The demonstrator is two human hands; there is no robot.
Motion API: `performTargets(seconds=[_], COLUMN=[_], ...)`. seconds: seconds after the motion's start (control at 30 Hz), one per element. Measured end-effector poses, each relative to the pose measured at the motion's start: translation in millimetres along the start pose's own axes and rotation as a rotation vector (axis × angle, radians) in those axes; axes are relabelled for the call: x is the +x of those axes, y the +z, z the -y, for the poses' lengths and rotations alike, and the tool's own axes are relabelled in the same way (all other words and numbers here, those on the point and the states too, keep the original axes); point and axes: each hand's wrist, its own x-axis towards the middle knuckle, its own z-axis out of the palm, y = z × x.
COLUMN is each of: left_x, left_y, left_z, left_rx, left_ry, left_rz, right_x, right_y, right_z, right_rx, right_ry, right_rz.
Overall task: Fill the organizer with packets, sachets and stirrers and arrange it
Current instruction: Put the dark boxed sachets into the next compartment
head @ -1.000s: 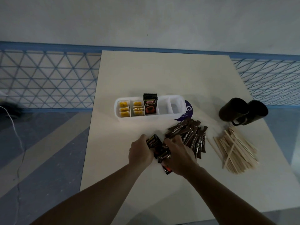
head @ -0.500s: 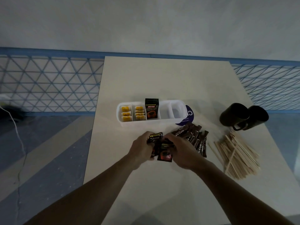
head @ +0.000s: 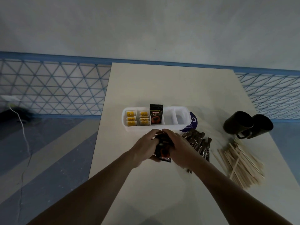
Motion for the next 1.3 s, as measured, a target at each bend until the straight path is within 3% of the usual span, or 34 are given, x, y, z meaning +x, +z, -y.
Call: performTargets(seconds=[0.1,0.3,0.43,0.67,0.83,1.0,1.13,1.3], left_x=[-1,-9,-7,-3,-1,0,5,10], left_y=[0,1,-4,-3,-4,-7,-13,-16], left_z=[-1,-2,-2,2,2,-6,-13,-14], left_rx=[0.01,-0.21,-0.314,-0.135,-0.144,-0.078,0.03,0.116], left_ry=[-0.05,-0.072,-0.048,-0.068,-0.027,-0.01,0.001,0.002], left_rz=[-0.048,0.119,0.13,0.192,0.161,0.198,0.214,0.217], right_x=[3,7,10,6,9,6,5,13], right_y=[-1,-2,-1,-6,-9,-6,-7,-10], right_z=[0,1,-3,9,12,14,15,11], right_rx=[0.056,0.24,0.398,0.147,0.258,0.237,0.165,0.219], right_ry=[0.018,0.057,0.118,0.0,0.098,0.041,-0.135,-0.063], right_rz=[-0.031,-0.124,-0.211,-0.186,-0.149,-0.071,-0.133,-0.232])
